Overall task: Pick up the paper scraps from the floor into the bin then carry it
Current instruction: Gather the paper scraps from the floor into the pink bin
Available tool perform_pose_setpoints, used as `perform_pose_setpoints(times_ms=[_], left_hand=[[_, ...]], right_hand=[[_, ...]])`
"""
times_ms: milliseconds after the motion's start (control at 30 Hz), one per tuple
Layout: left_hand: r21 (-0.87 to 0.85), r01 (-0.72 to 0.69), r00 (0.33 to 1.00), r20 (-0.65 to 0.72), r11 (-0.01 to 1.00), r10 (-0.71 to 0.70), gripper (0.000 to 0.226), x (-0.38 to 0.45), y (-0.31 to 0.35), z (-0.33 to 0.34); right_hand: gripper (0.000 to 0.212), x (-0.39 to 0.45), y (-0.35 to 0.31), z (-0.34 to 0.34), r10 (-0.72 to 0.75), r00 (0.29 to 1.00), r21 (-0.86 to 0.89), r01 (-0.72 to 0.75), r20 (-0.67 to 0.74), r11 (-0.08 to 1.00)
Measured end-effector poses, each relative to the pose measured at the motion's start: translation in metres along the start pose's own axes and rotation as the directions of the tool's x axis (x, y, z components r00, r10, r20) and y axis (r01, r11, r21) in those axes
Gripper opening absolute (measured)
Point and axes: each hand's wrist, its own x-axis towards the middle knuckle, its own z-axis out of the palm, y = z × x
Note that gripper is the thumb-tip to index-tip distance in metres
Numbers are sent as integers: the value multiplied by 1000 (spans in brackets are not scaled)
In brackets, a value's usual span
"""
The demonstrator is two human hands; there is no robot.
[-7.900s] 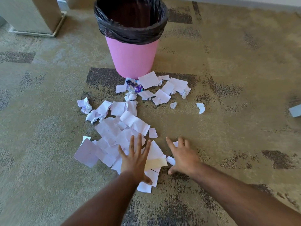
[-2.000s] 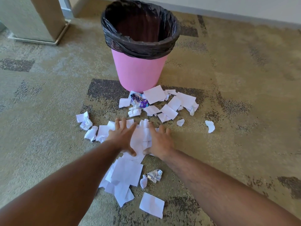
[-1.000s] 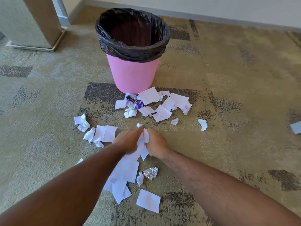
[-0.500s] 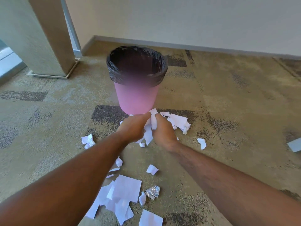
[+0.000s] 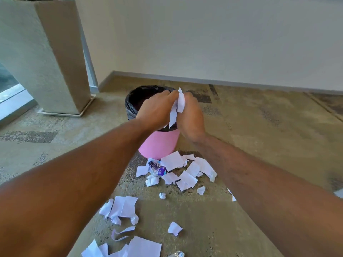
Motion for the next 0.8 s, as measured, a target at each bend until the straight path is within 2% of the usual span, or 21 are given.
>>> perform_pose_setpoints(times_ms=[133, 267, 333, 500, 633, 800], left_hand=[[17, -44, 999, -30, 999, 44, 43, 23, -15, -1], [37, -56, 998, -39, 998, 57, 44, 39, -31, 5], [38, -53, 998, -41, 998, 55, 47, 43, -38, 12], [15, -13, 1000, -20, 1000, 14, 54, 42, -50, 37], [-9, 46, 997, 56, 999, -45, 68, 40, -57, 53], [-65, 85, 992, 97, 994, -78, 77, 39, -58, 63]], right_hand=[[16, 25, -3, 8, -3, 999, 63, 6, -49, 998], [8, 47, -4, 17, -11, 999, 82, 14, -32, 997], [10, 51, -2, 22, 21, 1000, 93, -21, 0, 995], [42, 52, 8, 34, 76, 990, -30, -73, 121, 997], [73, 51, 14, 39, 211, 944, -102, -191, 255, 976], [91, 56, 19, 49, 265, 927, -117, -242, 267, 963]])
